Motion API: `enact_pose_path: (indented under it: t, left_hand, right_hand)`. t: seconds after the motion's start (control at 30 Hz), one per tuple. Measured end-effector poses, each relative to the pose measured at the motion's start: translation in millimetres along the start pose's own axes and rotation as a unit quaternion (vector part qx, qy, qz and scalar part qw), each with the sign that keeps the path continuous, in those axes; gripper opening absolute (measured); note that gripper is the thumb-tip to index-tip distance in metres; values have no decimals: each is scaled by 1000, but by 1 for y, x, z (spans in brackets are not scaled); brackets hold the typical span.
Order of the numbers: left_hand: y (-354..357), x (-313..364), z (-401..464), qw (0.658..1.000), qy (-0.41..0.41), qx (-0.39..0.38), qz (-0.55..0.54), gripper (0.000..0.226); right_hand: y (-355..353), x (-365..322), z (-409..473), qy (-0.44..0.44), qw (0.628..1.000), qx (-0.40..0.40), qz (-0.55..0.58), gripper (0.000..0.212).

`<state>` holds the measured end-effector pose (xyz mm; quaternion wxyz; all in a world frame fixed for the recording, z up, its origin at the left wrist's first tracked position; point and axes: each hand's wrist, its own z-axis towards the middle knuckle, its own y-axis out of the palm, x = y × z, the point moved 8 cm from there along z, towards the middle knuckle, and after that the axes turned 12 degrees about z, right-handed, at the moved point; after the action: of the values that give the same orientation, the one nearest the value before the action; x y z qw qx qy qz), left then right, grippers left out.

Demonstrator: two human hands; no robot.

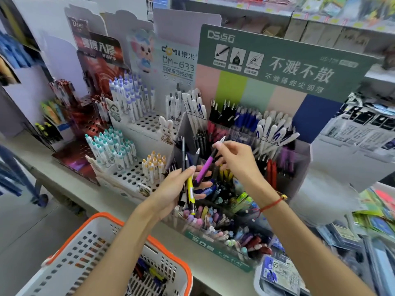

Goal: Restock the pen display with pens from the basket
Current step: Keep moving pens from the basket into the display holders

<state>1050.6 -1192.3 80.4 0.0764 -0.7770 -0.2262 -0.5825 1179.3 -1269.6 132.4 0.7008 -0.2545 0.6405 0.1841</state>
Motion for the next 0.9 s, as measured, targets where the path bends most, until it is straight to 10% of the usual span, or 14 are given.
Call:
enact_pose_path:
  t: [0.23,0.5,0.9]
  left_hand:
    - [7,-1,6,999,9,40,-1,25]
    - [29,-6,11,999,22,14,23,24]
    - [95,3,20,996,36,-85,-1,26]
  right_hand:
    - [-67,-28,-32,-166,964,189,84,12]
    - [-171,-52,-89,-374,814,443,29,9]
    - [-158,-43,-17,-132,873,231,-408,27]
